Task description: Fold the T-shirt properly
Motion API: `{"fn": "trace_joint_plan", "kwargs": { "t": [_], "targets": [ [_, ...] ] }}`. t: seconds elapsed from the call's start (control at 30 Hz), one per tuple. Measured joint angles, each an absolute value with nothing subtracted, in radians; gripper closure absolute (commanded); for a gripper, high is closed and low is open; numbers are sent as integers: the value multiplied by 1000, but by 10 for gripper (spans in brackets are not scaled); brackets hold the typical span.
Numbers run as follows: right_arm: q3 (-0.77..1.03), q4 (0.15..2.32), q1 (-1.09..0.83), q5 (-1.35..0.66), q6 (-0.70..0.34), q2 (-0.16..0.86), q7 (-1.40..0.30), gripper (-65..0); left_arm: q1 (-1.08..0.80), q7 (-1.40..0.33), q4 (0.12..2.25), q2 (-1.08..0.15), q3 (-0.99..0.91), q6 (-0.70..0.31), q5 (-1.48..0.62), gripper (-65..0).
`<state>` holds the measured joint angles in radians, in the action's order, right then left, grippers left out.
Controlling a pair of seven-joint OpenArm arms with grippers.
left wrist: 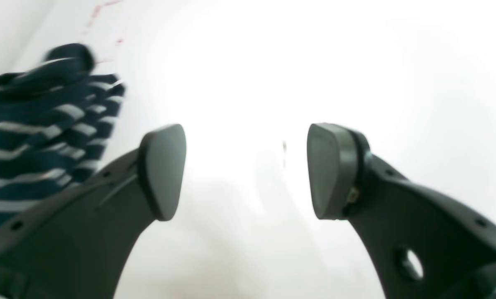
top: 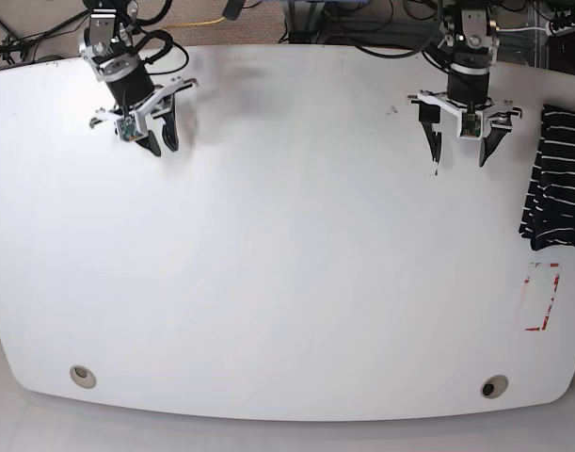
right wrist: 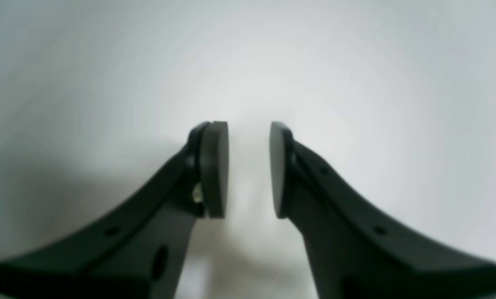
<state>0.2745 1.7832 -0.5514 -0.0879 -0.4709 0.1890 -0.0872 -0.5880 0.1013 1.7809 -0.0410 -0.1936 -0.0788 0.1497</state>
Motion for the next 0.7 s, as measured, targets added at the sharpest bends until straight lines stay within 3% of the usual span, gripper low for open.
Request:
{"fn": "trace_joint_plan", "kwargs": {
  "t": [0.13, 0.27, 0.57, 0.7],
  "targets": [
    [327, 1841, -682, -161, -455, 176, -87, -160, -761, 101, 1917, -12, -163, -87, 149, -408],
    [329, 1864, -795, -190, -512, 171, -86, -160, -916, 100, 1966, 6, -157, -82, 149, -408],
    [324, 1775, -1067, -187, -524, 154, 76, -159, -1158, 96, 1924, 21, -157, -80, 65, -408],
    [307, 1674, -1140, -186, -536, 126, 147, -159, -1203, 103, 1804, -14, -158, -82, 7, -408]
  ]
}}
